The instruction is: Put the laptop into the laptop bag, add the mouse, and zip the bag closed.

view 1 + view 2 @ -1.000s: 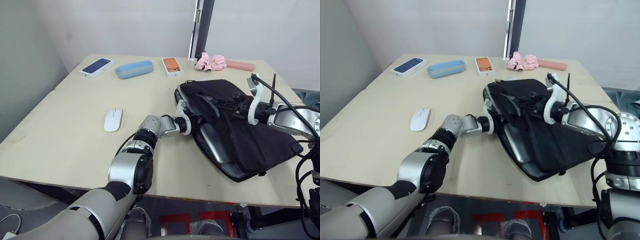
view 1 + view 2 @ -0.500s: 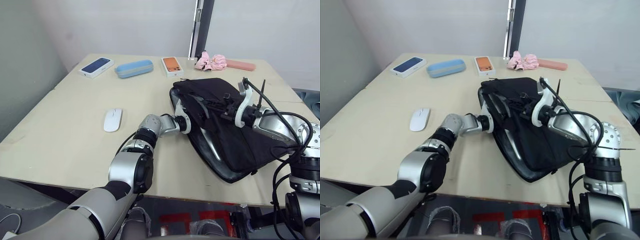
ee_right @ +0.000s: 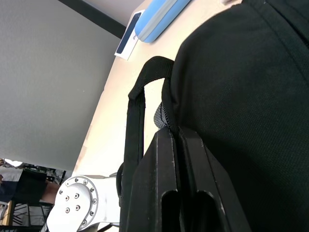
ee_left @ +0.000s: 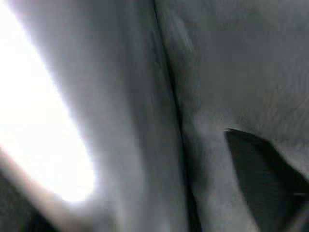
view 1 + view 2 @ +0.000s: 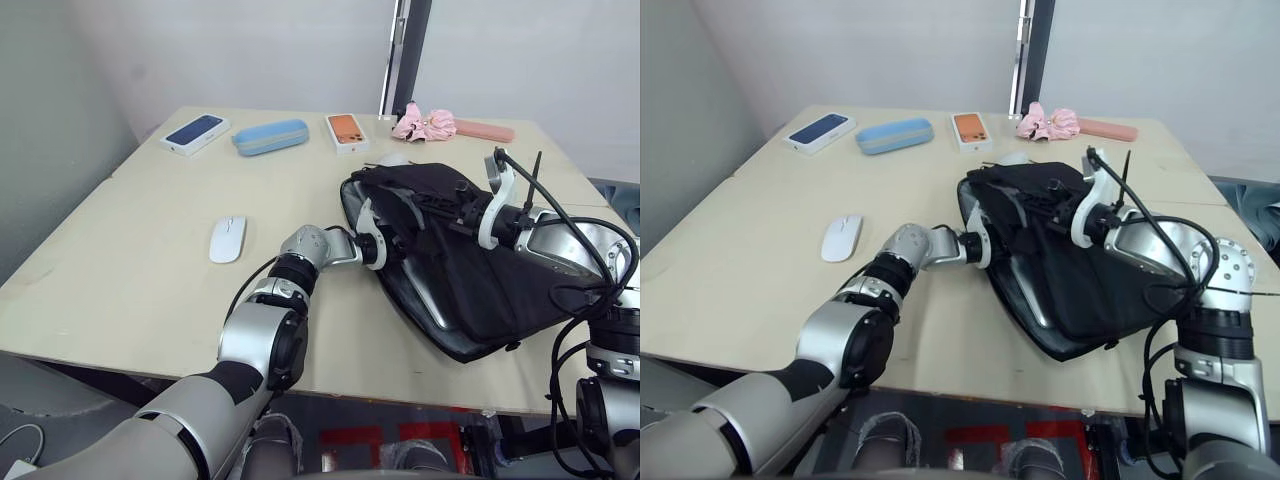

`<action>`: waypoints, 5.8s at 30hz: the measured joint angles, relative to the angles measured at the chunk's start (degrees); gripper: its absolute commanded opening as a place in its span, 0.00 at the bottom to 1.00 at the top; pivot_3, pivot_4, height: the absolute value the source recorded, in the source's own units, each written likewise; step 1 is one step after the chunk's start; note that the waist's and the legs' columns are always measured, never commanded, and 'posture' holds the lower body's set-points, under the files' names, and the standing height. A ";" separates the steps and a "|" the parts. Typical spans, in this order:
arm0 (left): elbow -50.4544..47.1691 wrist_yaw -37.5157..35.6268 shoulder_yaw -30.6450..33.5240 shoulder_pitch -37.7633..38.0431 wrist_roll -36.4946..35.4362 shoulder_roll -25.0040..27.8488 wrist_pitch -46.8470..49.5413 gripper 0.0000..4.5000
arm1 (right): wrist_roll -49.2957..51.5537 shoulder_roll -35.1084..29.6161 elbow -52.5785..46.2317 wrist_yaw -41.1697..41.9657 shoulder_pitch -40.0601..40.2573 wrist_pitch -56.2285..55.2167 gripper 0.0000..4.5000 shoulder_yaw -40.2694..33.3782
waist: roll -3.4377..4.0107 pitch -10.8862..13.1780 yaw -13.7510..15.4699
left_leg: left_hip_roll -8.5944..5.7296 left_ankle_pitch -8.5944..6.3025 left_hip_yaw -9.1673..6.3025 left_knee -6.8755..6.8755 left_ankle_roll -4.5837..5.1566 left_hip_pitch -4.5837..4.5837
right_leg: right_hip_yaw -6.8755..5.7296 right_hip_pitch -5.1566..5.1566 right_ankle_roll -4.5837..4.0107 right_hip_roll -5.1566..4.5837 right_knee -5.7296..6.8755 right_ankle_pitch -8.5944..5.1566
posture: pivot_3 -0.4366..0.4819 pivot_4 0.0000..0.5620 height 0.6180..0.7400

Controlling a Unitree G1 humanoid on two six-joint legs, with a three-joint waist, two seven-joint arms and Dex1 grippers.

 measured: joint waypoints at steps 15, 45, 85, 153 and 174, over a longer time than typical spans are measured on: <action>-24.00 -2.76 -2.93 5.45 3.06 16.42 21.30 0.99 | 1.07 -5.10 2.79 2.05 -0.23 1.11 0.00 0.00 | 0.03 -0.01 -0.64 | -0.02 0.01 -0.02 0.01 -0.01 0.03 | -0.02 0.05 -0.20 -0.02 0.00 -0.11 | 0.48 0.27 1.00; -75.51 -43.83 9.31 55.22 3.11 67.20 -9.76 1.00 | -37.03 -15.53 1.66 46.51 -0.41 5.67 1.00 11.16 | 0.13 -0.05 -2.14 | 0.14 0.03 0.02 -0.37 -0.15 0.33 | -0.12 0.04 -0.63 0.07 0.18 -0.65 | 0.48 0.27 1.00; -60.06 -37.84 26.24 69.50 11.53 66.32 -22.40 1.00 | -75.14 -28.24 -3.63 94.97 36.21 -32.53 1.00 -18.34 | 0.00 -0.35 -3.04 | 0.21 -0.10 0.31 -0.56 0.12 1.39 | 0.15 0.66 -0.86 0.09 0.29 -0.82 | 0.48 0.27 1.00; -51.04 12.03 0.91 38.98 25.99 32.56 -10.24 1.00 | -62.45 -12.49 -27.16 75.13 2.11 -15.58 1.00 12.12 | 0.03 -0.47 -2.60 | 0.25 -0.10 0.05 -0.05 0.07 1.48 | 0.11 0.89 -0.97 0.17 0.82 -0.86 | 0.48 0.27 1.00; -54.74 -4.68 -3.60 43.06 25.49 42.19 -9.76 0.63 | -60.90 -12.63 -27.07 72.67 1.85 -12.74 1.00 12.23 | 0.06 -0.47 -2.74 | 0.23 -0.10 0.13 -0.56 0.02 1.47 | 0.06 0.83 -0.95 0.18 0.37 -0.87 | 0.48 0.27 1.00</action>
